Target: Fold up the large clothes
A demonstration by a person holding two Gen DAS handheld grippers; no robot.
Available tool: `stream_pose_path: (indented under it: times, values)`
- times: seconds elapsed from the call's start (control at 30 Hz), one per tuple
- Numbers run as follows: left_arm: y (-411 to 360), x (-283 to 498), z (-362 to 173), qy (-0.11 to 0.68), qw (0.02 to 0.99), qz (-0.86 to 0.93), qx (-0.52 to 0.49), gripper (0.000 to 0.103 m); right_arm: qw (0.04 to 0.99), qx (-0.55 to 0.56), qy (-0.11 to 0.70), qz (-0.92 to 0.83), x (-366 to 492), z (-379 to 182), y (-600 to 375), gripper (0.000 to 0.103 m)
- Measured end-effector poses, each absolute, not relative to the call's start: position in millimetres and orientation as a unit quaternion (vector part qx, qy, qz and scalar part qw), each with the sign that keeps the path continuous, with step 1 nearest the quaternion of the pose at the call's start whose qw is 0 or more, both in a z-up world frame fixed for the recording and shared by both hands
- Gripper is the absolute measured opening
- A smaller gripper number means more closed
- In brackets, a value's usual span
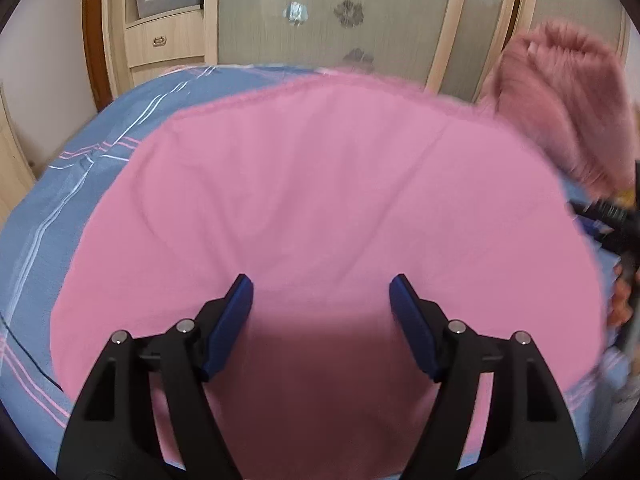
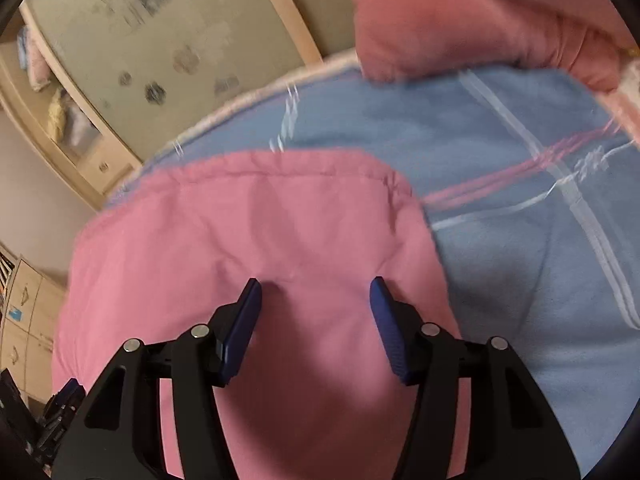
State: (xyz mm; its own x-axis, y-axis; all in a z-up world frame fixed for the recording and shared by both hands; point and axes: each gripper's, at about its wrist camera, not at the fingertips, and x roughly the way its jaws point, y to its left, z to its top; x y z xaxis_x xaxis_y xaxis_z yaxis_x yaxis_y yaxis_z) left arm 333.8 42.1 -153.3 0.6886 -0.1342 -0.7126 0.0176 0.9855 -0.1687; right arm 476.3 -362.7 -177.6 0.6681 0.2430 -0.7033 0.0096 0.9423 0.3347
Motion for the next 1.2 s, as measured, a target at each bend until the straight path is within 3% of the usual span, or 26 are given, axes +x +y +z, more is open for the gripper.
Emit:
stream_pose_path:
  times: [0.13,0.23,0.43,0.57,0.67,1.2]
  values:
    - [46,345,-129,0.367,0.925,-0.039,-0.089,0.075,0.910,0.043,0.394,0.122,464,-152,-283,0.058]
    - [38,376,-139,0.405,0.913,-0.015,-0.055,0.077,0.909,-0.036,0.401,0.111,468,-157,-230,0.058]
    - [29,386,-163,0.433,0.901,0.000,-0.020,0.079,0.896,-0.044,0.437,0.064,481,-194,-208,0.071]
    - [33,349,-137,0.412,0.908,-0.051,-0.057,0.079,0.909,0.006,0.410,0.072,432,-163,-220,0.078]
    - [27,293,-111,0.362,0.930,-0.051,-0.033,0.091,0.927,0.017,0.366,0.076,382,-135,-220,0.088]
    - [12,86,-19,0.245,0.968,-0.033,0.030,0.100,0.960,0.029,0.275,0.035,179,-65,-219,0.097]
